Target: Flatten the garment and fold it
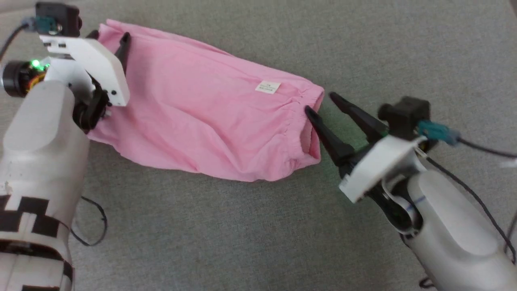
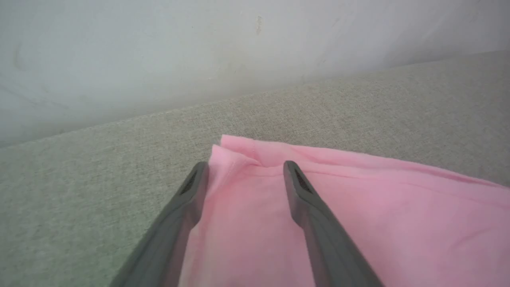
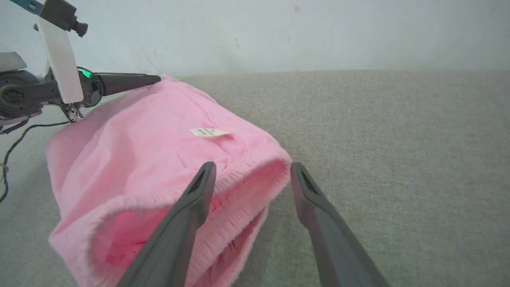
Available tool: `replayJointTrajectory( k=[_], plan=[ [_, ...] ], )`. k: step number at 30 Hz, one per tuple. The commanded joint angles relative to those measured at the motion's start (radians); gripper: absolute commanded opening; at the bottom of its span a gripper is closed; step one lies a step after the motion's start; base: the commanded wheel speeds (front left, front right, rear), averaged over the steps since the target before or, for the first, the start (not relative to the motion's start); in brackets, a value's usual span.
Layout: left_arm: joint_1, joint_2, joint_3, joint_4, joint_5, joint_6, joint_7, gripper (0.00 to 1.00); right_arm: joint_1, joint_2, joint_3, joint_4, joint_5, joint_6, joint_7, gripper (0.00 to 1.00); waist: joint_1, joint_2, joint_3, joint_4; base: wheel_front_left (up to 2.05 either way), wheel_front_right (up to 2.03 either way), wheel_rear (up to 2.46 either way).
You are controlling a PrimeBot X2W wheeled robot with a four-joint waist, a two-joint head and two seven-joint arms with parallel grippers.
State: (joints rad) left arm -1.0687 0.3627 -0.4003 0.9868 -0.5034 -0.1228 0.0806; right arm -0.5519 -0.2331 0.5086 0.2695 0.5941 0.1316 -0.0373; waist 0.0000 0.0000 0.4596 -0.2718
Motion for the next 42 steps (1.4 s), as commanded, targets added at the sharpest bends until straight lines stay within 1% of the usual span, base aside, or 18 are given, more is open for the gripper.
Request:
replayJointTrajectory(
  k=[1, 4, 7, 11, 14, 16, 20, 23, 28, 31, 33, 34, 35, 38, 40, 42],
  plan=[
    [0.023, -0.003, 0.003, 0.005, -0.01, -0.005, -0.017, 1.0, 0.029, -0.008, -0.011, -0.015, -0.017, -0.001, -0.018, 1.0, 0.0, 0.0, -0.07, 0.044, 0.0, 0.0, 0.0],
    [0.062, -0.005, 0.004, -0.001, -0.037, -0.007, -0.044, 1.0, 0.107, -0.01, -0.078, -0.064, -0.06, -0.001, -0.061, 1.0, 0.0, 0.0, -0.125, 0.072, 0.0, 0.0, 0.0],
    [0.107, -0.002, -0.015, -0.026, -0.069, -0.007, -0.016, 1.0, 0.198, 0.008, -0.164, -0.12, -0.115, -0.001, -0.072, 1.0, 0.0, 0.0, -0.178, 0.099, 0.0, 0.0, 0.0],
    [0.164, 0.035, -0.063, -0.089, -0.126, -0.008, 0.096, 1.0, 0.309, 0.041, -0.252, -0.213, -0.175, -0.001, -0.027, 1.0, 0.0, 0.0, -0.226, 0.119, 0.0, 0.0, 0.0],
    [0.198, 0.068, -0.094, -0.137, -0.169, -0.008, 0.202, 1.0, 0.371, 0.063, -0.288, -0.283, -0.204, -0.001, 0.018, 1.0, 0.0, 0.0, -0.239, 0.121, 0.0, 0.0, 0.0],
    [0.214, 0.093, -0.113, -0.164, -0.187, -0.008, 0.264, 1.0, 0.399, 0.075, -0.305, -0.325, -0.22, -0.001, 0.047, 1.0, 0.0, 0.0, -0.236, 0.114, 0.0, 0.0, 0.0],
    [0.228, 0.124, -0.124, -0.187, -0.194, -0.001, 0.326, 1.0, 0.421, 0.095, -0.317, -0.391, -0.236, -0.001, 0.081, 1.0, 0.0, 0.0, -0.205, 0.088, 0.0, 0.0, 0.0],
    [0.238, 0.119, -0.123, -0.191, -0.206, 0.008, 0.348, 1.0, 0.421, 0.105, -0.319, -0.412, -0.237, -0.001, 0.092, 1.0, 0.0, 0.0, -0.175, 0.063, 0.0, 0.0, 0.0],
    [0.25, 0.106, -0.133, -0.18, -0.216, 0.014, 0.378, 1.0, 0.419, 0.113, -0.321, -0.412, -0.233, -0.001, 0.1, 1.0, 0.0, 0.0, -0.14, 0.031, 0.0, 0.0, 0.0],
    [0.261, 0.1, -0.155, -0.154, -0.216, 0.013, 0.428, 1.0, 0.417, 0.112, -0.319, -0.407, -0.229, -0.001, 0.1, 1.0, 0.0, 0.0, -0.13, 0.021, 0.0, 0.0, 0.0],
    [0.274, 0.087, -0.172, -0.139, -0.229, 0.009, 0.482, 0.45, 0.417, 0.11, -0.319, -0.4, -0.226, -0.001, 0.106, 1.0, 0.0, 0.0, -0.129, 0.018, 0.0, 0.0, 0.0],
    [0.28, 0.08, -0.18, -0.138, -0.236, 0.006, 0.506, 0.3, 0.418, 0.109, -0.318, -0.396, -0.223, -0.001, 0.113, 1.0, 0.0, 0.0, -0.128, 0.017, 0.0, 0.0, 0.0],
    [0.286, 0.072, -0.183, -0.14, -0.247, 0.004, 0.523, 0.0, 0.418, 0.107, -0.32, -0.393, -0.22, -0.001, 0.12, 1.0, 0.0, 0.0, -0.128, 0.018, 0.0, 0.0, 0.0],
    [0.305, 0.045, -0.156, -0.156, -0.305, 0.001, 0.529, 0.0, 0.414, 0.093, -0.32, -0.365, -0.216, -0.001, 0.171, 1.0, 0.0, 0.0, -0.131, 0.021, 0.0, 0.0, 0.0],
    [0.312, 0.04, -0.15, -0.175, -0.317, -0.001, 0.511, 0.0, 0.408, 0.092, -0.331, -0.347, -0.213, -0.001, 0.202, 1.0, 0.0, 0.0, -0.133, 0.029, 0.0, 0.0, 0.0],
    [0.316, 0.041, -0.145, -0.194, -0.321, -0.002, 0.482, 0.0, 0.396, 0.086, -0.319, -0.334, -0.209, -0.001, 0.237, 1.0, 0.0, 0.0, -0.134, 0.039, 0.0, 0.0, 0.0]
  ],
)
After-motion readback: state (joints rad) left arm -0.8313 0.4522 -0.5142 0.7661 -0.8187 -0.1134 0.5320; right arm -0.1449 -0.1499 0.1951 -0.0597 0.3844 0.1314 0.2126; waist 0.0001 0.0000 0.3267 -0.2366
